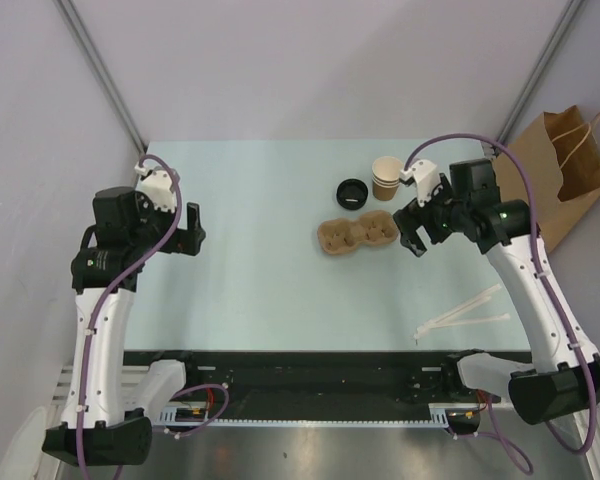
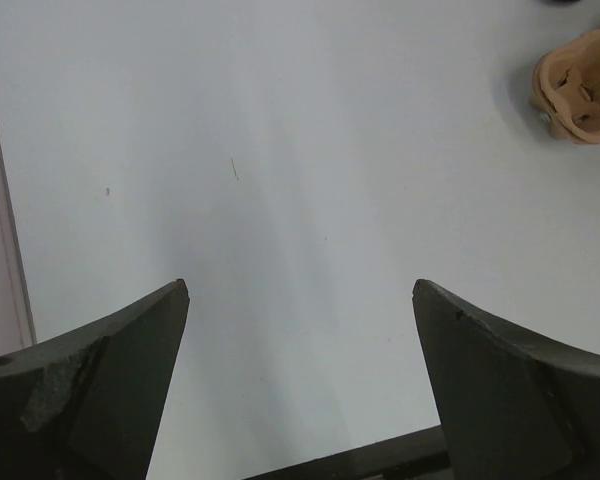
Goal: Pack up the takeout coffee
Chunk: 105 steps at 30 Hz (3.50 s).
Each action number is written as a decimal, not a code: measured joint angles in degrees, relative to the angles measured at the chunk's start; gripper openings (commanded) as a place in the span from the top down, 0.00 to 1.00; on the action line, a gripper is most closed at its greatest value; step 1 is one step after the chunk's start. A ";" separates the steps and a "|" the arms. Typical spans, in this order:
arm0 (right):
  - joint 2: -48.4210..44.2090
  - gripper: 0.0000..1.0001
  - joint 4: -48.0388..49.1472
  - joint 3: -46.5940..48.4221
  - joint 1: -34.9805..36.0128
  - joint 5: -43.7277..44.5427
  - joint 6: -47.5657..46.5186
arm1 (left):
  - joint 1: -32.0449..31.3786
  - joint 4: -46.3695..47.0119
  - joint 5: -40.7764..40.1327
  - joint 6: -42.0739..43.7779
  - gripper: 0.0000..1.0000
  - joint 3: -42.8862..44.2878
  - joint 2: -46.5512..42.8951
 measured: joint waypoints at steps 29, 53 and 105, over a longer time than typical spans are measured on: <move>30.36 0.57 11.78 0.00 13.09 5.62 -7.41 | -0.04 1.62 6.21 2.86 0.00 3.17 4.42; 38.05 1.00 18.75 0.02 11.08 4.94 -9.35 | -0.04 1.57 6.62 2.89 0.00 3.39 5.53; 31.30 1.00 15.85 -4.87 14.12 5.22 2.29 | -53.00 54.60 -1.49 29.03 0.08 -39.34 -2.60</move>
